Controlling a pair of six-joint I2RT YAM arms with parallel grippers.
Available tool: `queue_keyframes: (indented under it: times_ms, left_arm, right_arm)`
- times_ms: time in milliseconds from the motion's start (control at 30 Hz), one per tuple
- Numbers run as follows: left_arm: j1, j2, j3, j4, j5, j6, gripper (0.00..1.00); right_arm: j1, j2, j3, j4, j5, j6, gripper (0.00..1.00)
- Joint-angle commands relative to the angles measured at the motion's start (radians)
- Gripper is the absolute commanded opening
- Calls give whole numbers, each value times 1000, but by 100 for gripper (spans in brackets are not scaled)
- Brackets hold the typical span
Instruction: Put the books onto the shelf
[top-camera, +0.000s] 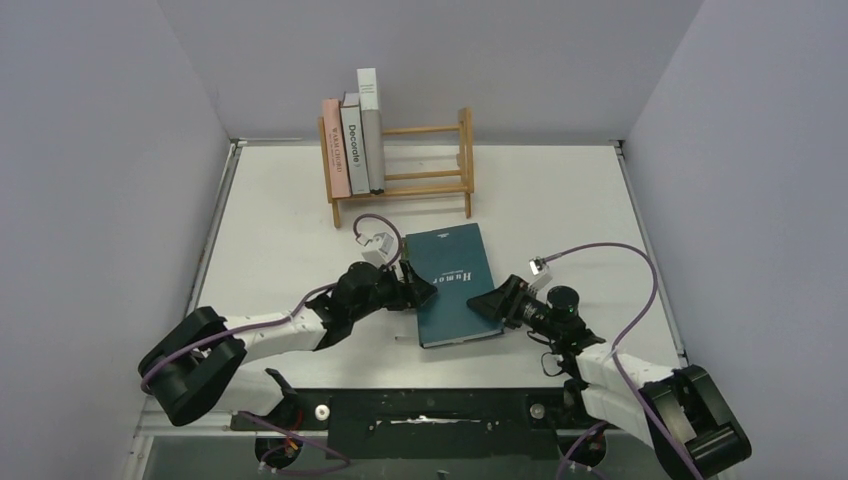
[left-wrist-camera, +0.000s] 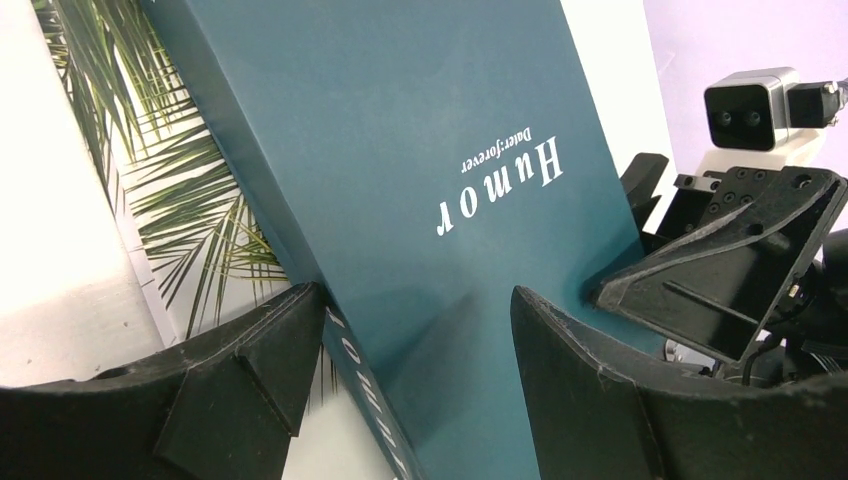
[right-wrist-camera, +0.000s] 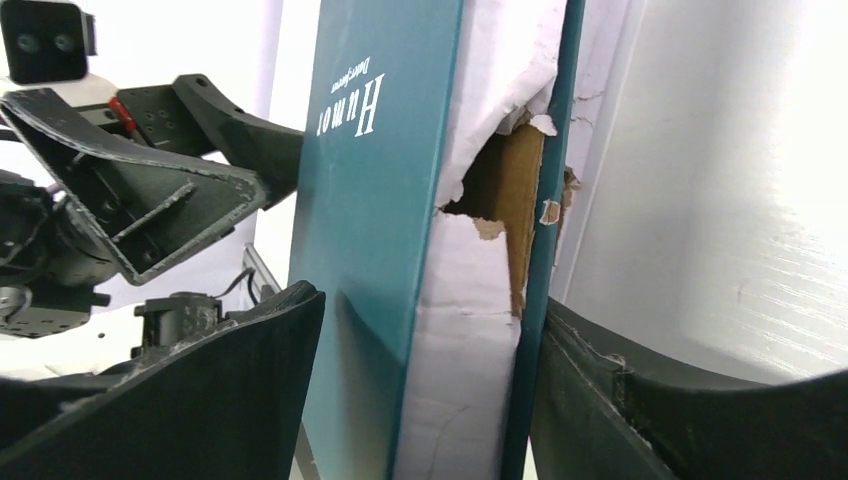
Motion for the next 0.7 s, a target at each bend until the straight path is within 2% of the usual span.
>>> queue_keyframes:
  times_ms: [0,67,233,333,400,567,667]
  left_arm:
    - [1,-34,-10,169,51,-11,68]
    - [0,-27,-15,215,70,-18,68]
    - [1,-23,-15,261,89,-22,68]
    - [0,-39,-17,253,82,-24,68]
    - [1,-59,-20,225,59,-21,68]
    - [11,-165,-27,88,-57,-10,68]
    - [52,-257,-55,45,-63,-26,69]
  right_arm:
    - [-3,-47,-6,115,-42,25,65]
    - [-4,-55,-10,132,-53,36,62]
    - [-7,-68,-12,148,-66,50,47]
    - [-9,-82,-16,164,-72,62,35]
    - [-14,-95,-19,174,-76,73,30]
    - [-32,-130,-16,201,-104,110,28]
    - [-46,-144,-9,235,-134,145,25]
